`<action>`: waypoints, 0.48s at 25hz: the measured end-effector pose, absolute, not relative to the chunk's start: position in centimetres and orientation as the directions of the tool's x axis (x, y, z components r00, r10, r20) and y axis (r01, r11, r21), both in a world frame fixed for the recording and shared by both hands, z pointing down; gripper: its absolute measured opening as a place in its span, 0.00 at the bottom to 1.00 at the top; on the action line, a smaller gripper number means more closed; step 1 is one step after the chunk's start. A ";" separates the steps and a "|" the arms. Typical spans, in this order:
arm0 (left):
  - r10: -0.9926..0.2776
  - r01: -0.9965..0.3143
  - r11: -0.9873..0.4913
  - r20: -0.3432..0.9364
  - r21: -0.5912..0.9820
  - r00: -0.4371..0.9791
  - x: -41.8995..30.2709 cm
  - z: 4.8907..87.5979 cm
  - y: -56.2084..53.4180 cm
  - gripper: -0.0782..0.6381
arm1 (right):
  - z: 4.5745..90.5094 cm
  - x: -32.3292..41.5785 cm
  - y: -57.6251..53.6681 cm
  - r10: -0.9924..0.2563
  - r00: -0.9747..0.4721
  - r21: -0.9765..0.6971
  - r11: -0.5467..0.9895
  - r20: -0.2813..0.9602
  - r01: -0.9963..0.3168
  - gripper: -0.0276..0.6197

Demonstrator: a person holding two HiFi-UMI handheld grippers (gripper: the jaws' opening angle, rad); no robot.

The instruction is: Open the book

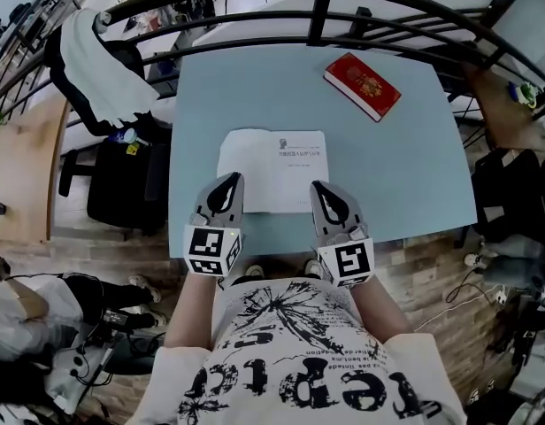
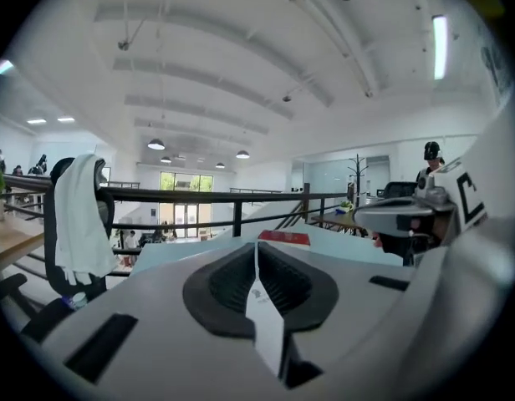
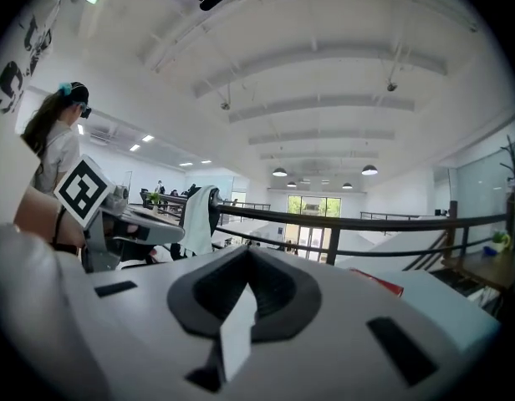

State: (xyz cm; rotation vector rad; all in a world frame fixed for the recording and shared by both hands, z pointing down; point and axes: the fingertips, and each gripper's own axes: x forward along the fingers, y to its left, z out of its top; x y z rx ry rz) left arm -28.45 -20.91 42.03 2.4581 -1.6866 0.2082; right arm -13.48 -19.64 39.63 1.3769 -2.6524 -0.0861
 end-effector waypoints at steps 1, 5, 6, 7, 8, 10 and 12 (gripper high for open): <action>-0.911 -0.928 -0.370 0.180 0.039 0.371 -27.7 41.1 -20.8 0.15 | 39.3 -12.9 -19.7 -0.820 -0.563 0.122 0.572 0.100 -0.811 0.06; -0.899 -0.904 -0.423 0.099 0.059 0.427 -25.0 38.0 -20.4 0.14 | 38.0 -10.5 -20.0 -0.833 -0.549 0.133 0.554 0.070 -0.822 0.06; -0.896 -0.900 -0.431 0.083 0.062 0.435 -24.4 37.3 -20.2 0.14 | 37.8 -9.9 -20.0 -0.835 -0.547 0.137 0.550 0.066 -0.824 0.06; -0.895 -0.898 -0.437 0.071 0.059 0.440 -24.0 36.8 -20.0 0.14 | 37.6 -9.4 -20.0 -0.836 -0.545 0.139 0.548 0.064 -0.825 0.06; -0.895 -0.897 -0.439 0.063 0.049 0.442 -23.7 36.4 -19.9 0.14 | 37.5 -9.0 -20.0 -0.837 -0.544 0.141 0.546 0.061 -0.826 0.06; -0.895 -0.896 -0.443 0.056 0.024 0.443 -23.2 35.9 -19.7 0.14 | 37.1 -8.5 -19.8 -0.837 -0.544 0.149 0.546 0.056 -0.825 0.06; -0.893 -0.895 -0.447 0.051 0.014 0.447 -22.7 35.6 -19.4 0.14 | 36.9 -8.1 -19.7 -0.838 -0.543 0.154 0.544 0.053 -0.825 0.06</action>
